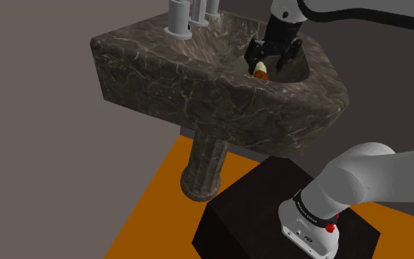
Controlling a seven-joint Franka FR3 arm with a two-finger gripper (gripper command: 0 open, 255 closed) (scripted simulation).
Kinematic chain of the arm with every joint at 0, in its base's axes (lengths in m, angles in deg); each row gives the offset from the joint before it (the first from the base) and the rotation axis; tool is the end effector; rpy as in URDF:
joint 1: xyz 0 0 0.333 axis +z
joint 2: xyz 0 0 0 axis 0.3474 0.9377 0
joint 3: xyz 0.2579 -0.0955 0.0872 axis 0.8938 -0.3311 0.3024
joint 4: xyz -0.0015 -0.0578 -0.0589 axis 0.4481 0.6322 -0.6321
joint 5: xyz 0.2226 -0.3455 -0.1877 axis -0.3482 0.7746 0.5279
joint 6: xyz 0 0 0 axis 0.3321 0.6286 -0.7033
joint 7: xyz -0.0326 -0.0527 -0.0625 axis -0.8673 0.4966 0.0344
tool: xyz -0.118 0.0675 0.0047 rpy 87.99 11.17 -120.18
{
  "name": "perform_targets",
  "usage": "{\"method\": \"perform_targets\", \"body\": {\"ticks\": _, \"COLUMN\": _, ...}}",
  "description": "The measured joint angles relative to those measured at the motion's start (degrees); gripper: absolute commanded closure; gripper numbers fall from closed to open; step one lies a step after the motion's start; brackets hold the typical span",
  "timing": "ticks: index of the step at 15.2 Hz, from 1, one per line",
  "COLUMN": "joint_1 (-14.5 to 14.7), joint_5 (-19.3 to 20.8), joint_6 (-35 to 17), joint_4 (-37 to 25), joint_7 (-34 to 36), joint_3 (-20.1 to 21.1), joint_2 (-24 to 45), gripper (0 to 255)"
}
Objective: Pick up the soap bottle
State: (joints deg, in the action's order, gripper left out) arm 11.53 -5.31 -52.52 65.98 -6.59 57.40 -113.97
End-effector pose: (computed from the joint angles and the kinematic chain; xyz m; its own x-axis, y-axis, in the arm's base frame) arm 0.4215 0.0580 0.5494 0.9046 -0.3775 0.1979 -0.4085 -0.9004 0.1496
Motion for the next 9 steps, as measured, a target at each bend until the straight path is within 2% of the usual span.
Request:
{"method": "perform_targets", "body": {"ticks": 3, "joint_1": 0.14, "joint_5": -0.19, "joint_6": -1.89, "joint_4": 2.32, "joint_7": 0.62, "joint_3": 0.35, "joint_2": -0.38, "gripper": 0}}
{"method": "perform_targets", "body": {"ticks": 4, "joint_1": 0.15, "joint_5": -0.19, "joint_6": -2.15, "joint_4": 2.61, "joint_7": 0.66, "joint_3": 0.37, "joint_2": -0.41, "gripper": 255}}
{"method": "perform_targets", "body": {"ticks": 9, "joint_1": 0.18, "joint_5": -0.23, "joint_6": -2.33, "joint_4": 2.88, "joint_7": 0.74, "joint_3": 0.42, "joint_2": -0.50, "gripper": 255}}
